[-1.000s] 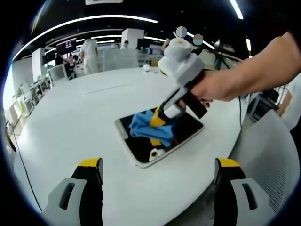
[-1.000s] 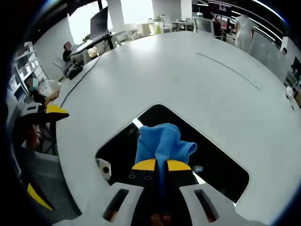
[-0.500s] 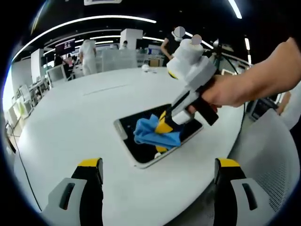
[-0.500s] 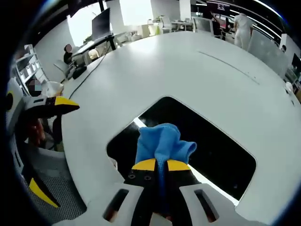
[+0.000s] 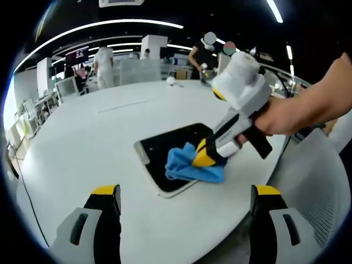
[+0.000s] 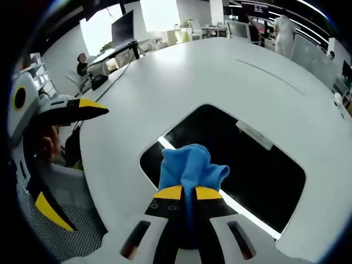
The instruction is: Wipe the mirror surface with the cleaning cloth until all visible marks leave the cleaned area.
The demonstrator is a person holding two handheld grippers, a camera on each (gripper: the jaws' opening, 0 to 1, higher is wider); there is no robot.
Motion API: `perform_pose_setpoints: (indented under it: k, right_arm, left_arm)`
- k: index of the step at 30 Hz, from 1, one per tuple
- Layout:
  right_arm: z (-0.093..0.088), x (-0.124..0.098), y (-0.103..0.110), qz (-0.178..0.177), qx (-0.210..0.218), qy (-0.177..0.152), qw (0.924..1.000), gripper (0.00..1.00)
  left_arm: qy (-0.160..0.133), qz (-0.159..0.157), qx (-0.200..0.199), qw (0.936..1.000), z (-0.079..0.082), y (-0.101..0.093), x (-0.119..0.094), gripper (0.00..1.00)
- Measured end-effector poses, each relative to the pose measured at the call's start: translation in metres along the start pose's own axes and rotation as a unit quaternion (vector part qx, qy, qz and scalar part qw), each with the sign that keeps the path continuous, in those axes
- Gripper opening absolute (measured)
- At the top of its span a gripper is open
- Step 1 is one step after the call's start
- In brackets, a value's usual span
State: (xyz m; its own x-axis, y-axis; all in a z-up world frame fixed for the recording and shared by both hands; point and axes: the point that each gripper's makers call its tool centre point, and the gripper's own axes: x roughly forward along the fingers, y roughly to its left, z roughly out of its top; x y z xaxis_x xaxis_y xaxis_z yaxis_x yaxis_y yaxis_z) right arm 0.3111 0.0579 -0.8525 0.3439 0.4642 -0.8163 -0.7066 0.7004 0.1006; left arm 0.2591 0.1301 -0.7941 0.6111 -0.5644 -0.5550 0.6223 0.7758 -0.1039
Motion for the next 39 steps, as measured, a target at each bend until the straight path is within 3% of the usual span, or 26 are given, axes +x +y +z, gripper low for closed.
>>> perform_pose_setpoints:
  k: [12, 39]
  right_arm:
    - [-0.0076, -0.0049, 0.0082, 0.005, -0.01, 0.001, 0.9999, 0.01]
    - [-0.0093, -0.0044, 0.0069, 0.018, -0.01, 0.002, 0.9998, 0.01]
  left_arm:
    - [-0.026, -0.003, -0.013, 0.9996, 0.0092, -0.0003, -0.0016, 0.99]
    - [-0.013, 0.002, -0.011, 0.9999, 0.0046, 0.0006, -0.0009, 0.99]
